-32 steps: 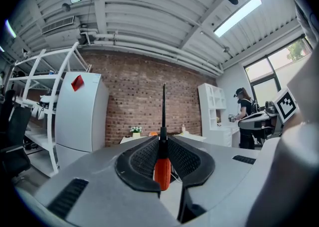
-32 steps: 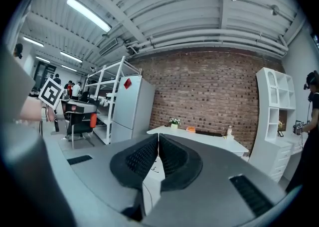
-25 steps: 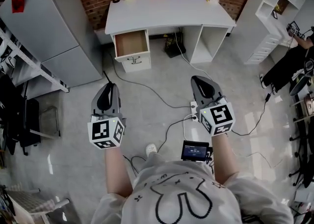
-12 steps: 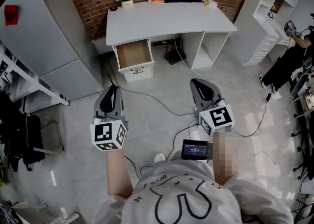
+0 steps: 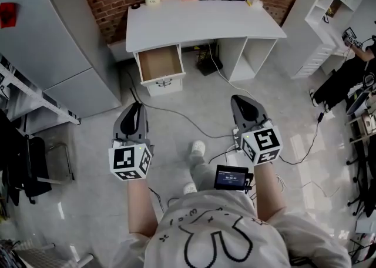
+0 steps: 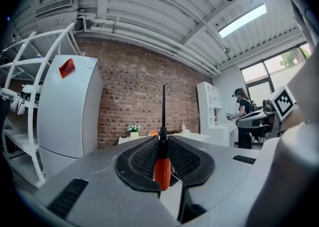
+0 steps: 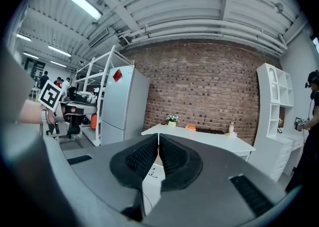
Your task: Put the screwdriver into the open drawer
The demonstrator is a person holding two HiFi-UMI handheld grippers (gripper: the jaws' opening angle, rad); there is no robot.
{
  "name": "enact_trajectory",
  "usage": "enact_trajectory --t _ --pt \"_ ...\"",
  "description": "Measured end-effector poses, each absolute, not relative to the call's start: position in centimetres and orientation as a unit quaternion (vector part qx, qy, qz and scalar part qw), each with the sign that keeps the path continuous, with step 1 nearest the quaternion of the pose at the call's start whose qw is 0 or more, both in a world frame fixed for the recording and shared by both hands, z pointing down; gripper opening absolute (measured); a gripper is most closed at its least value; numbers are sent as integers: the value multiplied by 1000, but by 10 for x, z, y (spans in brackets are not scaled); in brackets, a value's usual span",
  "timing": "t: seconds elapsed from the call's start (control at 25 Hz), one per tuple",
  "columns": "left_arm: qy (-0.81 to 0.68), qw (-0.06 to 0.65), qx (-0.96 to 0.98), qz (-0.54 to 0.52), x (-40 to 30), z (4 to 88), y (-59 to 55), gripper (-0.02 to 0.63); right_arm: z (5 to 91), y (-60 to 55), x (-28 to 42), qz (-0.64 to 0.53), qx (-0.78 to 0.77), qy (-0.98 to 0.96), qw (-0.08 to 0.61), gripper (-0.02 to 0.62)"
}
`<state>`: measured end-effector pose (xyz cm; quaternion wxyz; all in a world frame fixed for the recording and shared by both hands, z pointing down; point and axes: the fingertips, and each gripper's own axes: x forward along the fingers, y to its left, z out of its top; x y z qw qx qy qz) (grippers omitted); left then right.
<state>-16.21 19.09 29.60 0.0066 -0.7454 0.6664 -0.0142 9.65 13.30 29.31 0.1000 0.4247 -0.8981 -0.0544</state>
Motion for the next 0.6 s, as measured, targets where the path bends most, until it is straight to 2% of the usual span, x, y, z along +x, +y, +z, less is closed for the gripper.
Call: enact_trajectory --t 0.6 --pt "666 2 -746 -34 -192 302 66 61 309 4 64 -33 418 -902 104 21"
